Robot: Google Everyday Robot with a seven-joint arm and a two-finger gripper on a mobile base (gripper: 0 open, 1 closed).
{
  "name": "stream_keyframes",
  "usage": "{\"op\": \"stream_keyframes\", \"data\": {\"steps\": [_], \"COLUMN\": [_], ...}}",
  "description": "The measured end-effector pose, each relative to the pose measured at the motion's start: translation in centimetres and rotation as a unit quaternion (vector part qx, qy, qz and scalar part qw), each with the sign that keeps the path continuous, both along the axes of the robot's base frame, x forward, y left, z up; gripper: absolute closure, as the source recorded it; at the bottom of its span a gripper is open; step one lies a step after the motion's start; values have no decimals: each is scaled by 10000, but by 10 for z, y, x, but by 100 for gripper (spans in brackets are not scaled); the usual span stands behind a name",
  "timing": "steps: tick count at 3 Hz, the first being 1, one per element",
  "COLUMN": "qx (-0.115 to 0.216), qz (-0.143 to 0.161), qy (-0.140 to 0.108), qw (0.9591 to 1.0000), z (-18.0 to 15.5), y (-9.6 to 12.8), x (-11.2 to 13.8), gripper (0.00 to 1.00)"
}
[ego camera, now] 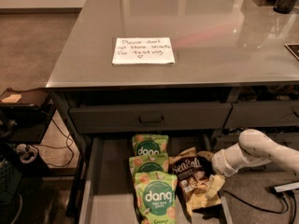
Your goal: Pick brown chip bag from middle drawer and place on counter
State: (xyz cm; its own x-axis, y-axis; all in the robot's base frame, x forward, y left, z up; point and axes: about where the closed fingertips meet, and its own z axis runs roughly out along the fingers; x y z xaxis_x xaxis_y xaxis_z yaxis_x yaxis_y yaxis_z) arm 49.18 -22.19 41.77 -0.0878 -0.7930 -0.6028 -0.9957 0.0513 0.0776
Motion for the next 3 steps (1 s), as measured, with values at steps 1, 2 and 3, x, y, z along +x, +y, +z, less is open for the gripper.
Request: {"op": "stream_keyframes", "data": {"steps": [1, 2, 3], "qx": [4, -299, -489], "qz": [7, 242, 505], "qy": [6, -243, -502], "qw": [10000, 9990, 9963], "z": [0, -10, -25], "y": [0, 3, 5], "x": [0, -3, -5], "gripper": [0, 0, 0]}}
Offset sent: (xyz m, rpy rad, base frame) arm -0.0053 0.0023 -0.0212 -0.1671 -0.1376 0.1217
